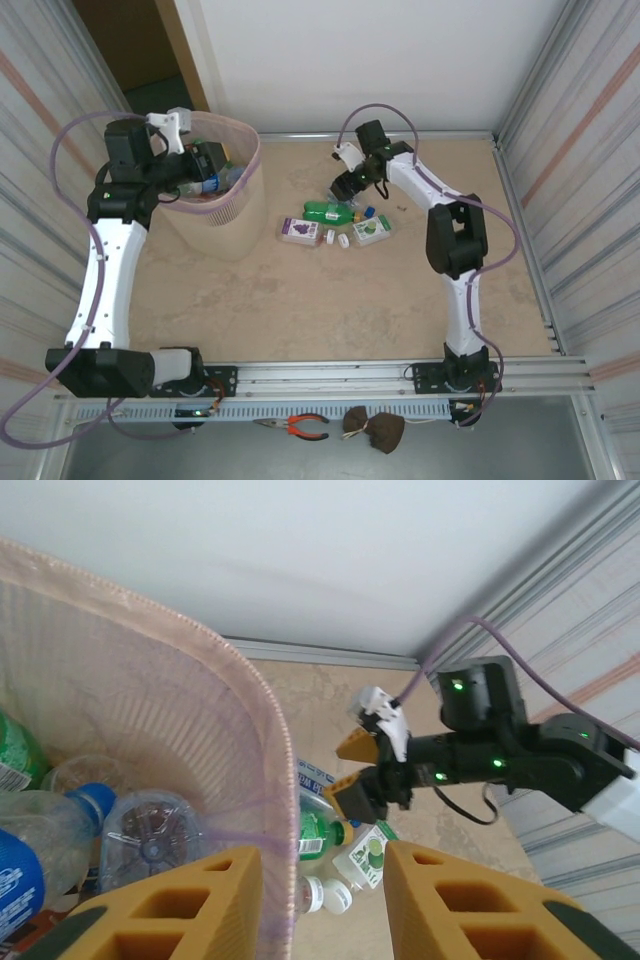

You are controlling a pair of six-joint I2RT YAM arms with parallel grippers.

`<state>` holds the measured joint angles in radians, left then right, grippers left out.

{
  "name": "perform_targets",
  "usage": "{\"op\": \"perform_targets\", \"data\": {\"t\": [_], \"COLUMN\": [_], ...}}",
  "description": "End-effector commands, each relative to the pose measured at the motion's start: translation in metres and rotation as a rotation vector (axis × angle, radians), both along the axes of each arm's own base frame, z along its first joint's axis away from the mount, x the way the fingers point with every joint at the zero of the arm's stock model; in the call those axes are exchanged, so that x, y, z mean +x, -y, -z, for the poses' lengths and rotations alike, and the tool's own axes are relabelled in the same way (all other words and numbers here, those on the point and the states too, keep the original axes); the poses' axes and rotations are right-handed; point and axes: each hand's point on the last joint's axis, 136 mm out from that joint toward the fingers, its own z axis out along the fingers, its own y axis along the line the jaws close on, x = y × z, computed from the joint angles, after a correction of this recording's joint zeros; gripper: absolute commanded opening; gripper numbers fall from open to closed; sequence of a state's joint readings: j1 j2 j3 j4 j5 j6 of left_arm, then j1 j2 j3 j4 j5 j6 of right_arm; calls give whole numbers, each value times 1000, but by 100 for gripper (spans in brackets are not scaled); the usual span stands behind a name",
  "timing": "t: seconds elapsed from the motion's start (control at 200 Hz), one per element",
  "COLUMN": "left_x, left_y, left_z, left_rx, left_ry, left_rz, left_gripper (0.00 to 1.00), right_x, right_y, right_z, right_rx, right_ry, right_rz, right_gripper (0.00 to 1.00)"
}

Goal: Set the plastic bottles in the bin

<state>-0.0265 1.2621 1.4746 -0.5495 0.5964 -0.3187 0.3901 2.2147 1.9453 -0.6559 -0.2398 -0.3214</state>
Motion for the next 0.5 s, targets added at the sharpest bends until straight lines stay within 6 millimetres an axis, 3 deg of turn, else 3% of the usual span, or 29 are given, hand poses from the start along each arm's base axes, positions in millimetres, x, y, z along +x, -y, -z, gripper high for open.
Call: {"op": "perform_targets", "data": {"t": [0.0,0.215,0.496], "left_x": [-10,-12,-10], "left_y": [8,12,20], "left_z": [-21,-21,-17], "left_rx": [-21,-20,-21], "left_ry": [62,65,50], "left_rz": [35,51,67], "left_gripper": [37,37,37], "right_x": [9,28,32], "right_y": [-15,-34,-47], "right_z": [-3,14,44], "right_rx": [8,16,-49], "right_ry": [22,27,5], "right_rz": [-65,-115,-161], "right_gripper": [75,76,77]}}
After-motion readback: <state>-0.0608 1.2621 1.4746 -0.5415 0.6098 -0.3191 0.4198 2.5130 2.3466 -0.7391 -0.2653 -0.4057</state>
